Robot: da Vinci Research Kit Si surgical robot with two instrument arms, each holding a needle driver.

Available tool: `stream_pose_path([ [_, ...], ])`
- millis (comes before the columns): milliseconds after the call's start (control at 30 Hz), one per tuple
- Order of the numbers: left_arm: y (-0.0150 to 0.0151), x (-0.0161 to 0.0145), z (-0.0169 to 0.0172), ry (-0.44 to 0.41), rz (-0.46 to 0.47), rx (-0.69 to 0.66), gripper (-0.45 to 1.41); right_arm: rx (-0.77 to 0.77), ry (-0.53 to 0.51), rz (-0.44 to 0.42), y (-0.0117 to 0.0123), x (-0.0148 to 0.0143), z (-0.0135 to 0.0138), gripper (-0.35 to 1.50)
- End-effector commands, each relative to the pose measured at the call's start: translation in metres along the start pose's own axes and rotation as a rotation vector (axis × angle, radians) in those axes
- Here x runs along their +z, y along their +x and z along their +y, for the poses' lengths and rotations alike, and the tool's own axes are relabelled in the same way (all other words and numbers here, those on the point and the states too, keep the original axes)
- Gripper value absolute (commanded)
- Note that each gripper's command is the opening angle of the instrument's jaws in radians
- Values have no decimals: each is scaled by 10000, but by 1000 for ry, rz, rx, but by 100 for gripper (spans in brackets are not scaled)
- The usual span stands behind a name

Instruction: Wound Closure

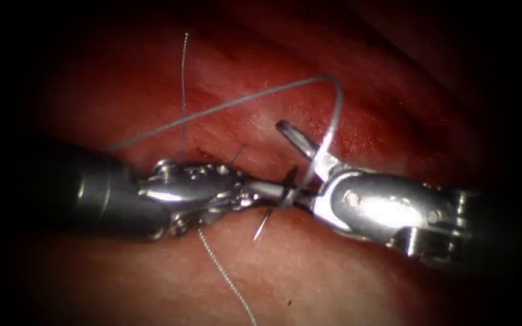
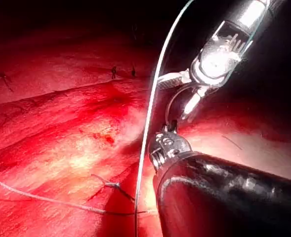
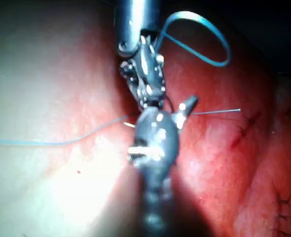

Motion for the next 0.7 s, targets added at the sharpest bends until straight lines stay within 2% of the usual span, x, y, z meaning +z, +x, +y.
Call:
stream_pose_path([
  [33, -4, 5, -1, 0, -1, -1, -45, -32, 4, 8, 0, 9, -4, 59],
  [200, -3, 0, 2, 1, 0, -5, -45, -115, 6, 12, -3, 1, 1, 19],
  [267, -3, 0, 3, -12, -6, -6, -45, -121, 3, 9, -4, -1, 5, 11],
  [433, -4, 0, 7, -47, -18, -7, -45, -128, 5, 10, -8, -5, 8, 2],
  [567, -4, 1, 8, -47, -18, -7, -45, -127, 6, 10, -6, -6, 7, -18],
  [700, -4, 0, 6, -48, -19, -6, -45, -126, 5, 5, -3, -6, 5, -18],
])
